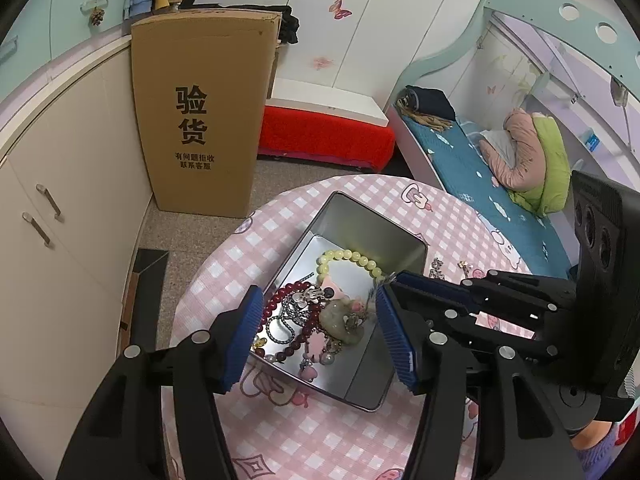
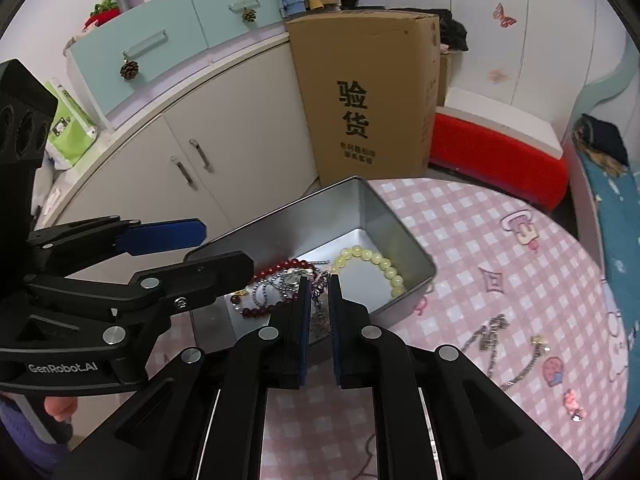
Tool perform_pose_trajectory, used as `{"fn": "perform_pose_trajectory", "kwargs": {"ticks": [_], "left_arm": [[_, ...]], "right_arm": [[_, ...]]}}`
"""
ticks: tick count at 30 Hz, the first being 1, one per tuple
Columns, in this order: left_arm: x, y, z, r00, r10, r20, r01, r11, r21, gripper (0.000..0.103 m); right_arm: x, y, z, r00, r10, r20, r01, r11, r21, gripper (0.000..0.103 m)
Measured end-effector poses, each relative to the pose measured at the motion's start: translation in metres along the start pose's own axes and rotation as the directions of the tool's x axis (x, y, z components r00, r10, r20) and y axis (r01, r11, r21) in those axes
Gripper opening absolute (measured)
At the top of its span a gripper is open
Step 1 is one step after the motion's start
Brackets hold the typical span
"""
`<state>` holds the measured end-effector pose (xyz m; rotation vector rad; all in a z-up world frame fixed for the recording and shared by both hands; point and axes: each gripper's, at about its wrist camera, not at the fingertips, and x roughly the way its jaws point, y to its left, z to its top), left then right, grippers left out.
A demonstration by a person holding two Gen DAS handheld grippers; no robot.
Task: Organize jewelry
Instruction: 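Open the right gripper over the box to drop the chain, then grasp the silver chain necklace with the 'A' pendant with the left gripper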
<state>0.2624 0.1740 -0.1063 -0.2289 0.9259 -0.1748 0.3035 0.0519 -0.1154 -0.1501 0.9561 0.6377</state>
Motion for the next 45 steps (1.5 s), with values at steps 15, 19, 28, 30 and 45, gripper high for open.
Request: {"fn": "perform_pose_trajectory", "kwargs": {"ticks": [15,19,28,30,45], "left_arm": [[-0.054,-0.074,-0.006,0.987,-0.020,0.159,0.002,0.994,0.111,0.079],[-0.065,-0.100,-0.015,0.974,-0.017,0.225,-0.018,0.988,0.152,0.083],[-0.033,-0.139,-0.044,0.981,-0.004,0.194,-0.033,0.982,0.185,0.084],[-0.018,-0.142,-0.050,0.987,0.002,0.163,-0.030,0.985,0.171,0.084],[0.105,-0.155,-0.056,0.997,0.046,-0.069,-0.039,0.994,0.103,0.084]], "right_arm": [[-0.113,-0.033,-0.031,0.976,-0.117,0.184,0.122,0.992,-0.014,0.060],[-0.150,-0.055,-0.054,0.962,-0.157,0.226,0.158,0.987,0.010,0.063],[-0.175,-0.111,-0.113,0.946,-0.239,0.218,0.216,0.968,0.124,0.068],[-0.168,-0.125,-0.127,0.951,-0.241,0.195,0.213,0.965,0.155,0.068],[-0.129,-0.182,-0.177,0.972,-0.206,0.116,0.164,0.941,0.295,0.068]]}}
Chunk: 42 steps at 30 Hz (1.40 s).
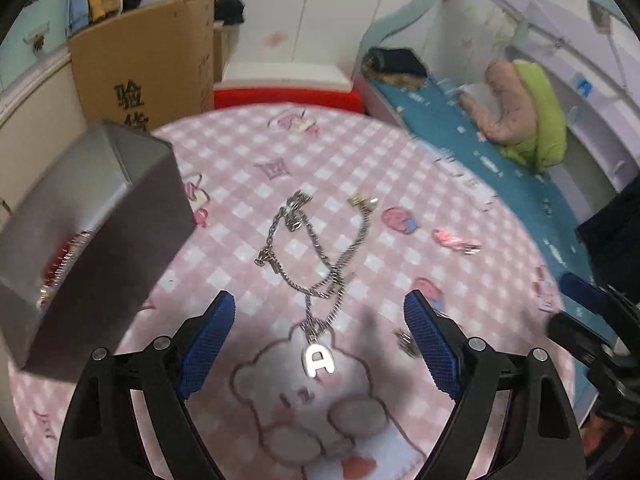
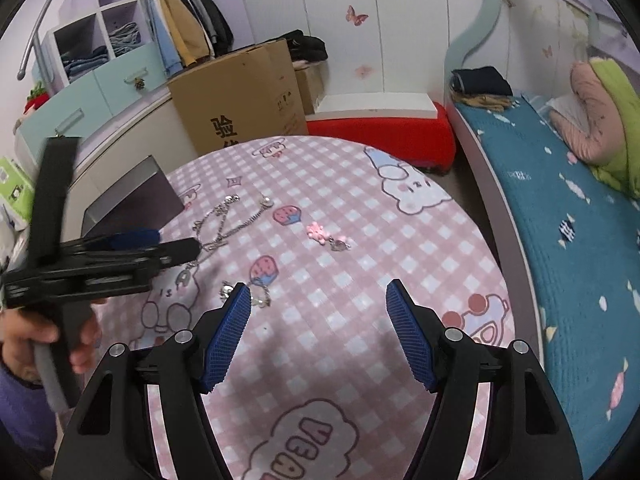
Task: Organize jewelry
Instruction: 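Grasp the silver chain necklace with the 'A' pendant with the left gripper, then drop the necklace into the box with left while right grasps pink bear charm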
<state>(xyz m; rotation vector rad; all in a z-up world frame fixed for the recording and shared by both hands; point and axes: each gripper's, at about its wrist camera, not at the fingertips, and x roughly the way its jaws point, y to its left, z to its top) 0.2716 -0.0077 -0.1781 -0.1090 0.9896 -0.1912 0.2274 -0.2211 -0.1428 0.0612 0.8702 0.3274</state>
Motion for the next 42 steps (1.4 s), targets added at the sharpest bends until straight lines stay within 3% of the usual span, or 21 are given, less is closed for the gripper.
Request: {"fn": "perform_pose_trajectory", "kwargs": {"ticks": [9,11,13,15,18,23,30,40,42], "left_arm": [[0.016,-0.004,0.007,0.999,0.038,-0.006,-0.038,0.998,0.043,0.081],[0.018,-0.007,0.007,0.997,0.079,0.007,-0.079,0.994,0.078,0.071],[0.018,-0.011,0.008,0.994,0.111,0.019,-0.113,0.987,0.116,0.049],[0.016,-0.008,0.009,0.994,0.104,0.022,-0.106,0.987,0.124,0.041],[0.015,-0.006,0.009,0.995,0.099,0.026,-0.102,0.985,0.142,0.005],[0.004,-0.001,0.010,1.000,0.016,0.014,-0.018,0.992,0.121,0.001],[-0.036,0.014,0.017,0.996,-0.062,0.071,0.056,0.994,0.093,0.001],[-0.091,0.025,0.030,0.966,-0.225,0.129,0.217,0.973,0.080,0.001],[-0.100,0.024,0.033,0.957,-0.254,0.140,0.244,0.966,0.085,0.001]], "right_arm": [[0.011,-0.008,0.001,1.000,0.002,-0.014,-0.001,1.000,0.012,0.068],[0.014,-0.010,0.004,1.000,0.002,-0.018,-0.001,1.000,0.015,0.068],[0.018,-0.009,0.006,1.000,0.006,-0.023,-0.005,1.000,0.014,0.068],[0.023,-0.008,0.008,0.999,0.007,-0.032,-0.006,1.000,0.010,0.068],[0.033,-0.005,0.013,0.999,0.005,-0.048,-0.005,1.000,0.002,0.068],[0.052,-0.003,0.019,0.996,-0.004,-0.086,0.004,1.000,-0.006,0.068],[0.076,-0.003,0.033,0.991,-0.054,-0.119,0.050,0.998,-0.037,0.068],[0.103,0.009,0.051,0.988,-0.082,-0.132,0.065,0.990,-0.127,0.068],[0.103,0.011,0.051,0.987,-0.100,-0.128,0.080,0.985,-0.152,0.057]]}}
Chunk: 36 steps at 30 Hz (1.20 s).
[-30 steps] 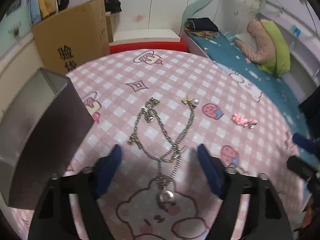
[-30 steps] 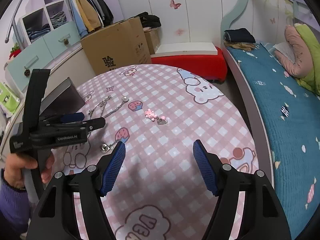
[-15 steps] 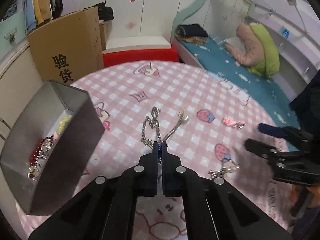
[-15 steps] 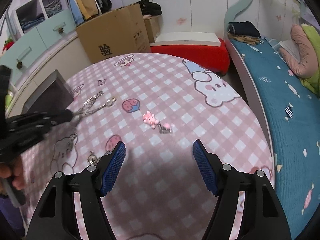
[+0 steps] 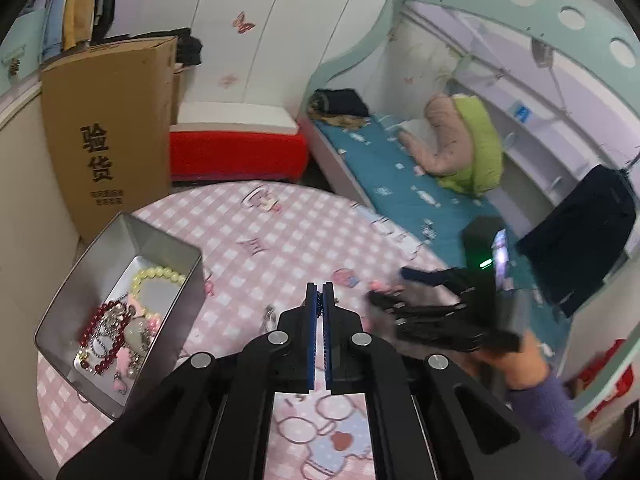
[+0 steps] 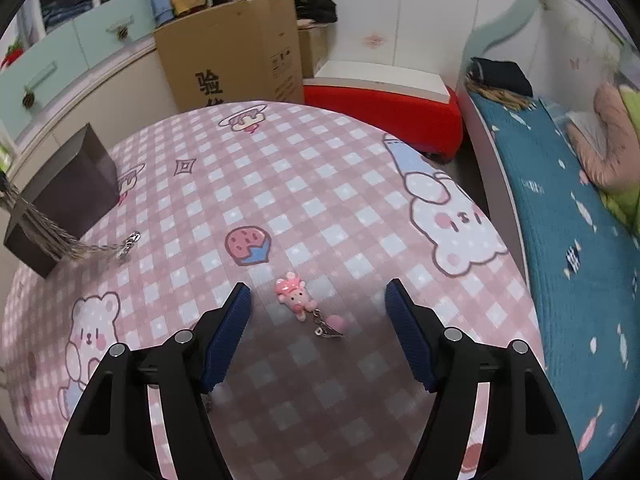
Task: Organize jewelry
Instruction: 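Drop the necklace into the box with left while right grasps pink bear charm, then grasp the pearl charm chain with the left gripper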
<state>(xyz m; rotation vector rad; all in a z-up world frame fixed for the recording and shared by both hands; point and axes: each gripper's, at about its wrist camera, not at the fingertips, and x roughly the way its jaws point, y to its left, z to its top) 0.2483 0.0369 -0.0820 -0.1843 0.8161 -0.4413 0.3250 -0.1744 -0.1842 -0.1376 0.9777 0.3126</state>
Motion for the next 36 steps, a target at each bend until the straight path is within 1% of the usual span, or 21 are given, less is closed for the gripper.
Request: {"fn": "perform_pose_trajectory", "kwargs": {"ticks": [1,2,3,4,5,6,8,9,10,12,15,17,20,22,24,27,28,30,32,34,36], "left_arm": [[-0.003,-0.002,0.002,1.000,-0.007,0.003,0.007,1.000,0.009,0.001],[-0.005,-0.004,0.003,1.000,-0.021,0.000,0.021,1.000,0.015,0.001],[-0.007,-0.006,0.004,0.999,-0.044,-0.002,0.044,0.999,0.017,0.001],[-0.007,-0.008,0.004,0.999,-0.048,-0.004,0.048,0.999,0.023,0.001],[-0.007,-0.008,0.004,0.999,-0.049,-0.006,0.050,0.999,0.022,0.001],[-0.008,-0.009,0.004,0.998,-0.061,-0.003,0.061,0.998,0.015,0.001],[-0.013,-0.011,0.003,0.997,-0.076,0.007,0.076,0.997,0.011,0.001],[-0.017,-0.017,0.002,0.996,-0.082,0.020,0.081,0.996,0.037,0.001],[-0.016,-0.022,0.002,0.997,-0.075,0.015,0.074,0.995,0.063,0.001],[-0.007,-0.023,0.001,0.996,-0.083,-0.041,0.085,0.995,0.057,0.001],[0.006,-0.021,-0.006,0.996,-0.019,-0.087,0.024,0.998,0.065,0.001],[0.015,-0.015,-0.013,0.991,-0.028,-0.130,0.034,0.999,0.040,0.001],[0.031,-0.009,-0.031,0.980,0.019,-0.200,-0.009,0.999,0.050,0.001],[0.042,-0.003,-0.050,0.965,0.059,-0.257,-0.043,0.997,0.068,0.001],[0.044,0.004,-0.064,0.956,0.093,-0.277,-0.077,0.995,0.067,0.001],[0.038,0.017,-0.085,0.948,0.103,-0.301,-0.095,0.995,0.042,0.001],[0.036,0.020,-0.093,0.943,0.117,-0.313,-0.107,0.993,0.048,0.002],[0.029,0.026,-0.103,0.940,0.123,-0.319,-0.114,0.992,0.047,0.002],[0.019,0.029,-0.109,0.939,0.126,-0.319,-0.121,0.992,0.035,0.002],[0.007,0.030,-0.114,0.944,0.136,-0.301,-0.131,0.991,0.037,0.002],[-0.004,0.033,-0.116,0.952,0.122,-0.281,-0.122,0.992,0.021,0.002]], "right_arm": [[-0.001,0.001,0.000,1.000,0.005,0.002,-0.005,1.000,-0.010,0.054],[-0.002,0.001,0.000,1.000,0.012,0.000,-0.012,1.000,-0.012,0.046],[-0.001,0.002,0.001,1.000,0.014,0.000,-0.014,1.000,-0.014,0.034],[-0.002,0.002,0.001,1.000,0.029,-0.003,-0.029,0.999,-0.015,0.029],[-0.002,0.002,0.001,1.000,0.028,-0.004,-0.028,0.999,-0.020,0.027],[-0.003,0.003,0.001,1.000,0.029,-0.004,-0.030,0.999,-0.025,0.021],[-0.004,0.005,-0.001,1.000,0.030,-0.006,-0.030,0.999,-0.030,0.017],[-0.004,0.005,-0.002,0.999,0.036,-0.007,-0.037,0.999,-0.028,0.015],[-0.004,0.004,-0.001,0.999,0.043,-0.009,-0.043,0.999,-0.024,0.014],[-0.005,0.004,-0.002,0.999,0.044,-0.013,-0.044,0.999,-0.020,0.014],[-0.008,0.006,-0.006,0.999,0.042,-0.014,-0.042,0.999,-0.023,0.014],[-0.010,0.006,-0.009,0.999,0.041,-0.012,-0.041,0.999,-0.020,0.013],[-0.015,0.004,-0.011,0.999,0.046,-0.005,-0.046,0.999,-0.012,0.013],[-0.019,0.004,-0.013,0.998,0.055,0.000,-0.055,0.998,-0.007,0.013],[-0.023,0.003,-0.013,0.998,0.056,0.005,-0.056,0.998,-0.006,0.013],[-0.030,0.002,-0.014,0.998,0.063,0.015,-0.063,0.998,-0.003,0.013],[-0.031,0.002,-0.014,0.998,0.063,0.020,-0.063,0.998,-0.002,0.013],[-0.033,0.003,-0.015,0.998,0.066,0.016,-0.066,0.998,-0.004,0.013],[-0.034,0.003,-0.016,0.997,0.068,0.021,-0.068,0.998,0.001,0.013],[-0.034,0.003,-0.017,0.997,0.071,0.020,-0.071,0.997,0.006,0.013],[-0.035,0.004,-0.019,0.997,0.074,0.018,-0.074,0.997,0.007,0.013]]}}
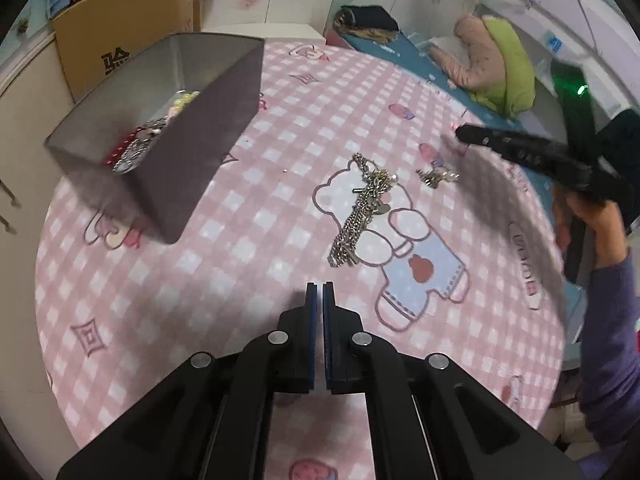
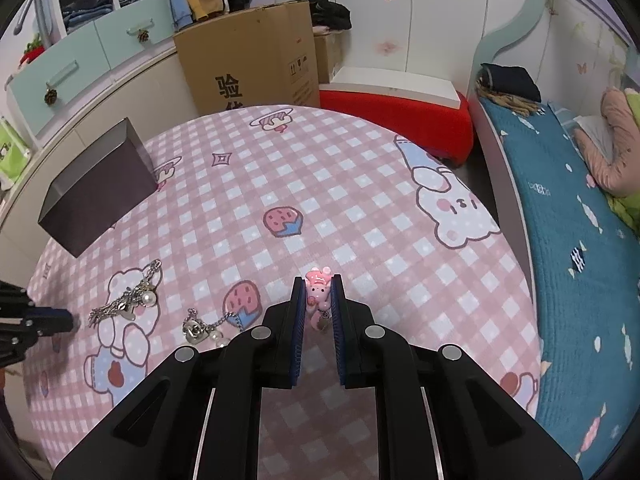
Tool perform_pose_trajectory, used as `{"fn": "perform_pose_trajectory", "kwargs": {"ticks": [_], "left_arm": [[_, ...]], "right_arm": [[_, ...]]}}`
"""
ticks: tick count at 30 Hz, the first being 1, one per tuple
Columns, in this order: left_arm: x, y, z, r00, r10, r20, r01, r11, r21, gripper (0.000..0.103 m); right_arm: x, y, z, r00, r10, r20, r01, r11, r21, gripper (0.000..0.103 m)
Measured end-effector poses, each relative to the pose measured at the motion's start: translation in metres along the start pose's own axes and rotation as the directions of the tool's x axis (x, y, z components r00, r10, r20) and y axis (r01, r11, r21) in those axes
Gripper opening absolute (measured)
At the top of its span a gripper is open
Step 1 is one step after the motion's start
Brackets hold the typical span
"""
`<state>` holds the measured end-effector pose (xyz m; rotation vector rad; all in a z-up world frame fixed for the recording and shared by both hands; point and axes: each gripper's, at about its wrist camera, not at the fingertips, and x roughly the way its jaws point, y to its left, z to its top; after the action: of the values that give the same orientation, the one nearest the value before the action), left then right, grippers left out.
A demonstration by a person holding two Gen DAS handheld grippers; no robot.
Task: Organize jewelry
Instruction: 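Grasp the pearl charm chain with the left gripper, then carry both charms into the grey box and open both grippers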
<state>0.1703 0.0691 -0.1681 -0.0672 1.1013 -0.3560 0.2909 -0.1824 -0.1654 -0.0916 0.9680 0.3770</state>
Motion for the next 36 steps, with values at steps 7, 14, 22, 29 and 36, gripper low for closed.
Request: {"fn": "perform_pose_trajectory", "kwargs": {"ticks": [7,14,22,29,36], "left_arm": [[0.002,-0.005,0.014,0.997,-0.069,0.032,0.069,0.998,-0.007,0.003],[0.014,-0.031,0.041,0.995,-0.080,0.064,0.079,0.997,0.009,0.037],[0.055,-0.101,0.074,0.995,-0.093,0.045,0.081,0.974,0.209,0.037],[0.090,-0.114,0.082,1.000,0.000,-0.003,0.001,0.962,0.275,0.037],[0.089,-0.125,0.074,0.994,0.085,0.063,-0.102,0.932,0.349,0.009]], "right_arm": [[-0.005,0.007,-0.006,1.000,0.005,0.001,-0.005,1.000,-0.006,0.013],[-0.017,0.006,-0.013,1.000,0.014,0.020,-0.014,1.000,0.001,0.013],[-0.027,-0.006,-0.020,0.999,0.022,0.039,-0.023,0.999,0.024,0.013],[-0.033,-0.016,-0.026,0.998,0.034,0.051,-0.036,0.999,0.041,0.013],[-0.036,-0.016,-0.026,0.997,0.040,0.063,-0.042,0.998,0.040,0.014]]}}
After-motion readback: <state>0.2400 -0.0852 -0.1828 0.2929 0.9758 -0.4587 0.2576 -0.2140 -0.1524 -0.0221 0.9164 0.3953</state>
